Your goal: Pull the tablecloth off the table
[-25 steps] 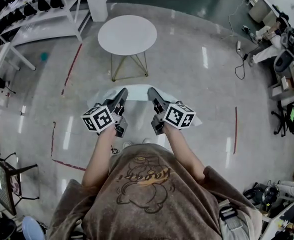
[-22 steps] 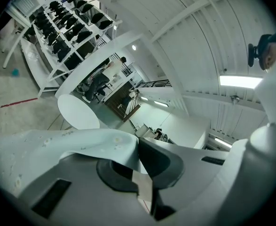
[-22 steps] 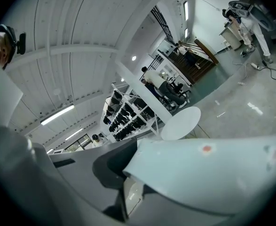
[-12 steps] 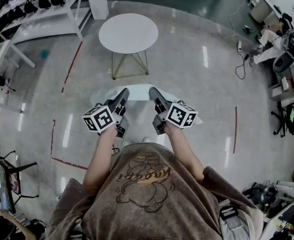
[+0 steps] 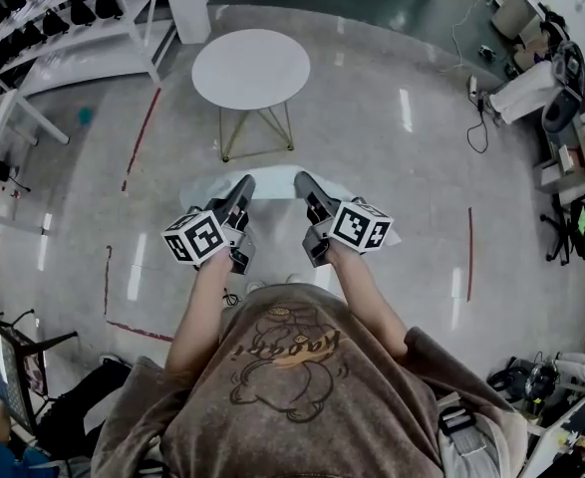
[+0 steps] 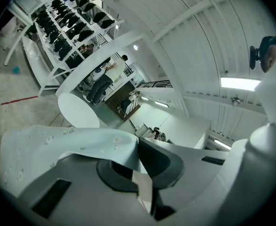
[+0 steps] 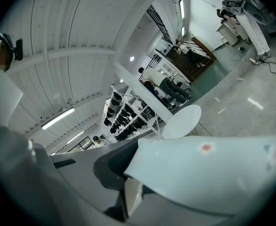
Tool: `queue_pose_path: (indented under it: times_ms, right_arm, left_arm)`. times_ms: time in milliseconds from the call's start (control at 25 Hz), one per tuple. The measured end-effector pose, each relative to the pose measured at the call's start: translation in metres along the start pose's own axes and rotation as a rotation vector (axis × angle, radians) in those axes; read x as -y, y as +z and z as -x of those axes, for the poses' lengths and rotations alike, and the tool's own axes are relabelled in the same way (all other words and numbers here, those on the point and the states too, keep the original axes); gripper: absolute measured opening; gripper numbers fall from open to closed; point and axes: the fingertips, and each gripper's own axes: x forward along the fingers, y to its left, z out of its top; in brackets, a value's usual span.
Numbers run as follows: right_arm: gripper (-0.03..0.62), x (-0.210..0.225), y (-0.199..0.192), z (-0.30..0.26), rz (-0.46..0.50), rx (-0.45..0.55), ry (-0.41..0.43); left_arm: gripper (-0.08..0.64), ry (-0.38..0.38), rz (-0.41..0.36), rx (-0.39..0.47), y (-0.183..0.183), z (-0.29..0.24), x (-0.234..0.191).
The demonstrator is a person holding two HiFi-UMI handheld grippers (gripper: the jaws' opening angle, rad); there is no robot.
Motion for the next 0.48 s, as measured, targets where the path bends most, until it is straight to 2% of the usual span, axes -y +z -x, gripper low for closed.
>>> queue_pose_path:
  times_ms: [480]
  right_arm:
    - [0.031, 0.0012, 0.0021, 0.0011, 0.004, -0.006, 0.000]
  left_arm:
    - [0.023, -0.015, -0.011, -0.015, 0.0020, -0.0034, 0.0044]
